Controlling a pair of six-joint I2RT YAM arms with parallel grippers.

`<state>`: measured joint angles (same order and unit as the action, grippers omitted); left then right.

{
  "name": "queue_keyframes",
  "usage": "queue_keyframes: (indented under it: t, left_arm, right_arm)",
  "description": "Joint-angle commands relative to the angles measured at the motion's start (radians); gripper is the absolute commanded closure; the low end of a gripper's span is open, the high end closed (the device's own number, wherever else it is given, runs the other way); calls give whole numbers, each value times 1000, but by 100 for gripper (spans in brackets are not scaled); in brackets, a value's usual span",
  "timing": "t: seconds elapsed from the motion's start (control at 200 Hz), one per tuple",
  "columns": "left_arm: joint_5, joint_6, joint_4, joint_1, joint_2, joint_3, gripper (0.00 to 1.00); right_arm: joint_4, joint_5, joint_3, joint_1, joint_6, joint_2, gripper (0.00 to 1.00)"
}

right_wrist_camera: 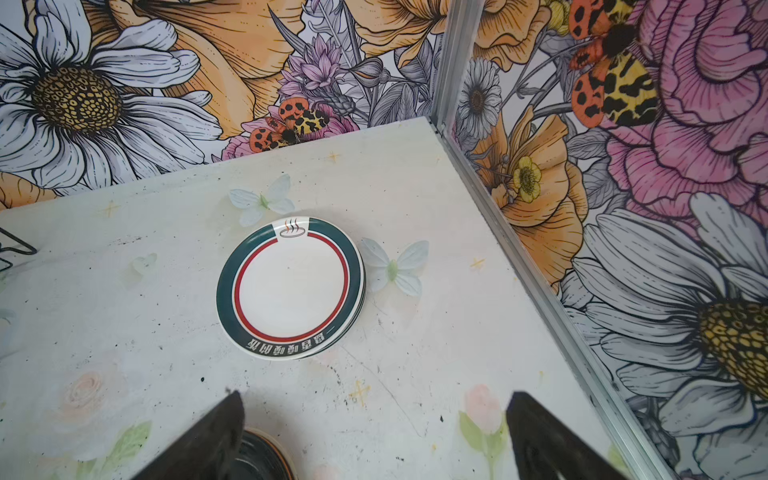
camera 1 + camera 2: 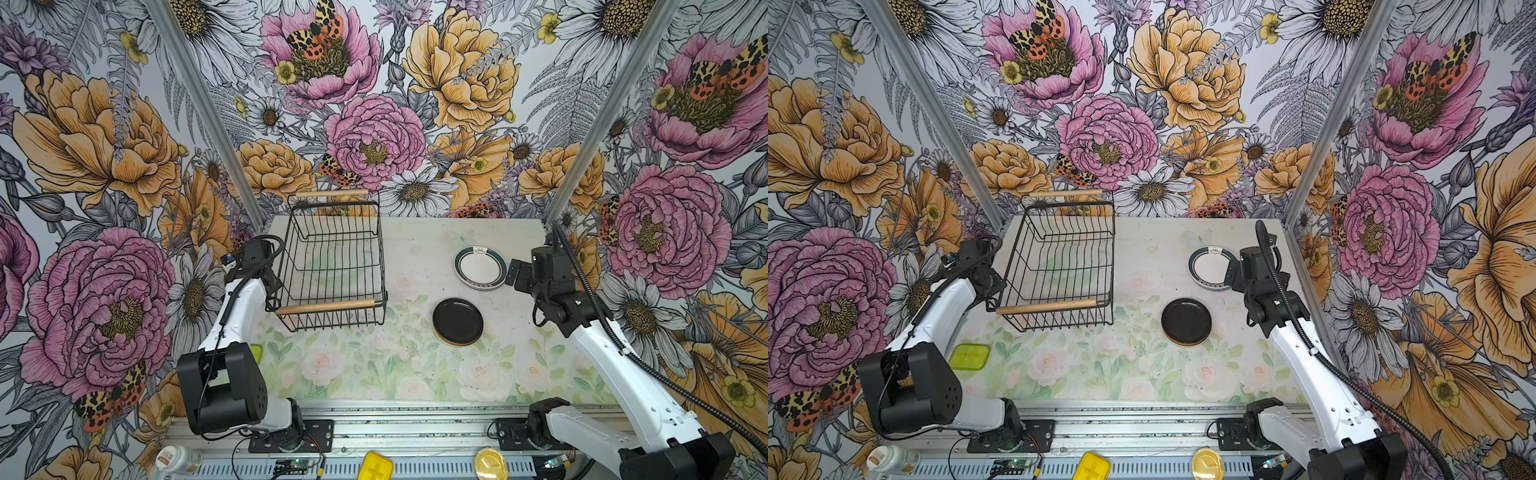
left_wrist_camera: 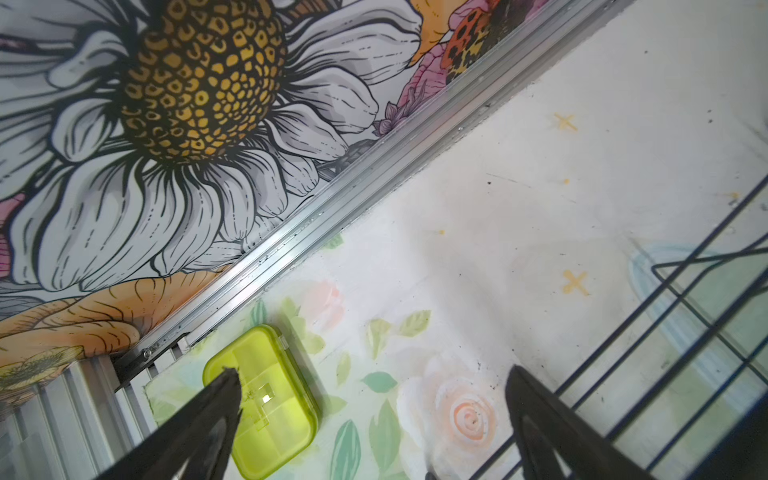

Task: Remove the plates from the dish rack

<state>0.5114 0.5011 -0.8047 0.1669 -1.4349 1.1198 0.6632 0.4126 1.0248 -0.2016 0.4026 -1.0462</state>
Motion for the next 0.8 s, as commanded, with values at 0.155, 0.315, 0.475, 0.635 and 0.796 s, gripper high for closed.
queue_keyframes:
  t: [0.155, 0.315, 0.475, 0.635, 0.796]
  left_arm:
    - [-165, 0, 18, -103, -29, -26, 1]
    - [-246, -77, 142, -130, 13, -102, 1]
    - [-281, -144, 304, -152, 42, -168, 1]
    - [-183, -272, 600, -203, 125, -307, 1]
    - [-166, -383, 910, -206, 208, -459, 1]
  right_arm:
    - [2, 10, -21, 44, 41, 28, 1]
    - [-57, 168, -76, 60, 121, 37, 0]
    - [-320, 160, -235, 67, 60, 106, 1]
    - [-462, 184, -304, 68, -39, 107, 0]
    - [-511, 187, -304, 72, -111, 27, 0]
